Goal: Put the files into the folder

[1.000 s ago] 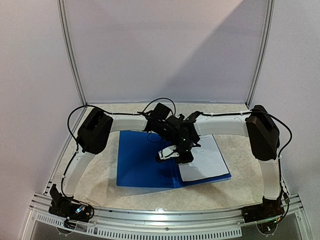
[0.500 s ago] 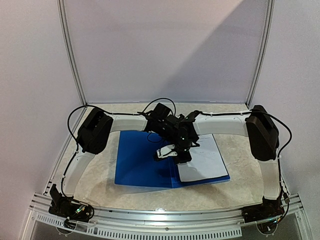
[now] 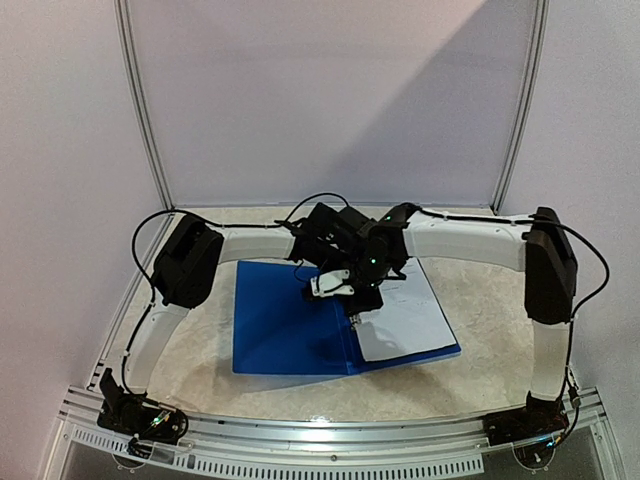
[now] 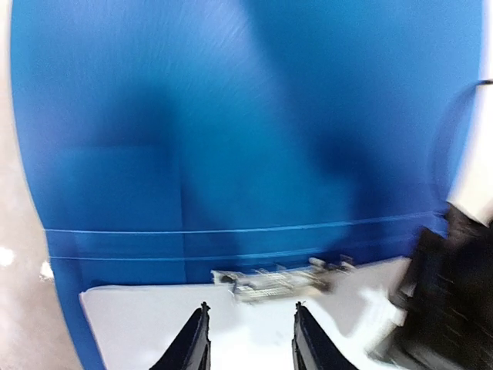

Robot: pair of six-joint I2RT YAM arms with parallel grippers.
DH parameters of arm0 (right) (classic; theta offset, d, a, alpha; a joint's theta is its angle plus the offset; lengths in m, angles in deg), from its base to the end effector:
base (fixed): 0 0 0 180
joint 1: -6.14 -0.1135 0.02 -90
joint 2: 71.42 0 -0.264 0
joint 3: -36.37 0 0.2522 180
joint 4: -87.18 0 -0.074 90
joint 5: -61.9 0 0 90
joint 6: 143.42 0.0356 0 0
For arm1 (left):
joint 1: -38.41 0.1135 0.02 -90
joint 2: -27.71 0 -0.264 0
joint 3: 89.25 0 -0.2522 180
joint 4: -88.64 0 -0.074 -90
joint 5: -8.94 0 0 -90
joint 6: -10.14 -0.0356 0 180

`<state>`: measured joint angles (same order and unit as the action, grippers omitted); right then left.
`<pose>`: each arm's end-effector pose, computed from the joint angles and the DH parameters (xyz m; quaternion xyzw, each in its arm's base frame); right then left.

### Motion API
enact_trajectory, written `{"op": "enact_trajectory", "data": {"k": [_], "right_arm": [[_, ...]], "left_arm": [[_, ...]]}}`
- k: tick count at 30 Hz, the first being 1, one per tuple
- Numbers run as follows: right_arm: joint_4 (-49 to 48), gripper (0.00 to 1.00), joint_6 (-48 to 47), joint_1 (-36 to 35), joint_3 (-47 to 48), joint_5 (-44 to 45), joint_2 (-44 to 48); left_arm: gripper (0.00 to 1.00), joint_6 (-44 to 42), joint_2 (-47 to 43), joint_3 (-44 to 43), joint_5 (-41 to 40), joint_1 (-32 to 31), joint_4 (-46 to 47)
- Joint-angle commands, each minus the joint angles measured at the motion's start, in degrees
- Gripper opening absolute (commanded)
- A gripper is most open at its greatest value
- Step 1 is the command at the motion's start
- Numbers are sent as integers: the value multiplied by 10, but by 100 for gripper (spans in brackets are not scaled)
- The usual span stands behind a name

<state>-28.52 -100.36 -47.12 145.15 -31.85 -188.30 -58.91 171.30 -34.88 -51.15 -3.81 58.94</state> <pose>0.2507 0.3397 0.2090 -0.7609 0.6297 0.0407 0.1509 0.3902 -0.3780 0.1149 0.2579 0.8683 -0.3877 0.1712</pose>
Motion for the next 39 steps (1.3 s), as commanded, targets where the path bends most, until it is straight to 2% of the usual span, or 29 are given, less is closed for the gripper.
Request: {"op": "enact_trajectory", "data": {"k": [1,4,8,12,15,16,22,25,28,31,36,39], "right_arm": [[-33,38,36,1,1,-15,99],[-62,39,57,14,-54,-24,147],[-149,45,102,73,-205,-47,261],[-238,54,160,186,-329,-103,356],[-289,65,226,279,-406,-171,403],[-303,66,240,299,-431,-189,411],[-400,70,301,340,-577,-187,449],[-409,70,291,358,-590,-161,456],[-407,70,303,389,-589,-179,447],[-408,70,304,394,-595,-187,444],[-399,70,294,394,-587,-169,423],[-383,70,276,395,-577,-153,403]], "left_arm": [[57,-7,-63,-56,-76,5,-64],[57,-2,-102,-83,-108,10,-85],[59,12,-166,-38,-164,10,-95],[60,18,-252,55,-211,6,-92],[61,16,-324,136,-248,3,-89],[61,17,-347,162,-263,2,-94],[63,54,-509,368,-363,1,-111],[65,94,-590,469,-397,2,-109],[69,134,-666,550,-439,8,-124],[77,172,-726,621,-460,28,-137],[82,214,-780,755,-319,111,-29],[86,232,-780,789,-305,127,7]]}}
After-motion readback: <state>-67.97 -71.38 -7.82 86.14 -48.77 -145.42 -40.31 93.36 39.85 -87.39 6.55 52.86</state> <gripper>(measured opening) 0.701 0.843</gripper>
